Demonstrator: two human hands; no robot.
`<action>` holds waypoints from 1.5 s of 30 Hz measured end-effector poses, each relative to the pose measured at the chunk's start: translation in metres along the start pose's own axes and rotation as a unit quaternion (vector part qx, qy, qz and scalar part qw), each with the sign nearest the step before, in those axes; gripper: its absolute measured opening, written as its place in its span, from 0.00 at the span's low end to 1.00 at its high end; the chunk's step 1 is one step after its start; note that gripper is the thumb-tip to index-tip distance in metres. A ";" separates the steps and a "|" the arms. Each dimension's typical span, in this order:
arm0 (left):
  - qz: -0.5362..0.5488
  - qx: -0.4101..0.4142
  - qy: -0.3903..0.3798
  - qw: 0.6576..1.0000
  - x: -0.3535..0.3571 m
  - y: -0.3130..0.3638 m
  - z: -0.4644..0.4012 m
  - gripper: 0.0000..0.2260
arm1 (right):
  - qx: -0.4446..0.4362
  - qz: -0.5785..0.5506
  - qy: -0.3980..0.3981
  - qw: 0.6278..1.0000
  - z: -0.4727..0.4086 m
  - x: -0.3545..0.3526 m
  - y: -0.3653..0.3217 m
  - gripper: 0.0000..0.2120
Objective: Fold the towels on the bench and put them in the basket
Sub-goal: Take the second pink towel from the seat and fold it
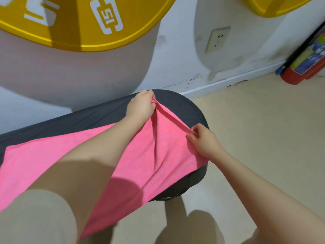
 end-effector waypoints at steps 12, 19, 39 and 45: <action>0.021 0.029 -0.061 0.998 0.076 0.034 -0.014 0.22 | 0.107 -0.039 -0.047 0.992 0.009 -0.003 0.075 0.10; 0.117 -0.060 0.018 0.991 0.080 0.028 -0.014 0.33 | 0.196 -0.155 -0.028 0.968 0.010 0.017 0.086 0.11; 0.147 0.062 -0.119 0.980 0.044 -0.004 0.071 0.19 | 0.086 -0.290 -0.086 0.949 0.029 0.000 0.034 0.17; 0.138 -0.054 -0.076 0.986 -0.025 -0.077 0.141 0.13 | -0.034 -0.283 -0.143 0.948 0.037 0.026 -0.065 0.20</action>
Point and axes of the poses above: each hand's wrist, its own z-axis away from the middle knuckle, its own x-axis out of the palm, y = z × x, the point moved 1 cm from there along -z, towards the middle knuckle, and after that the axes turned 10 degrees about z, right-handed, at the moved point
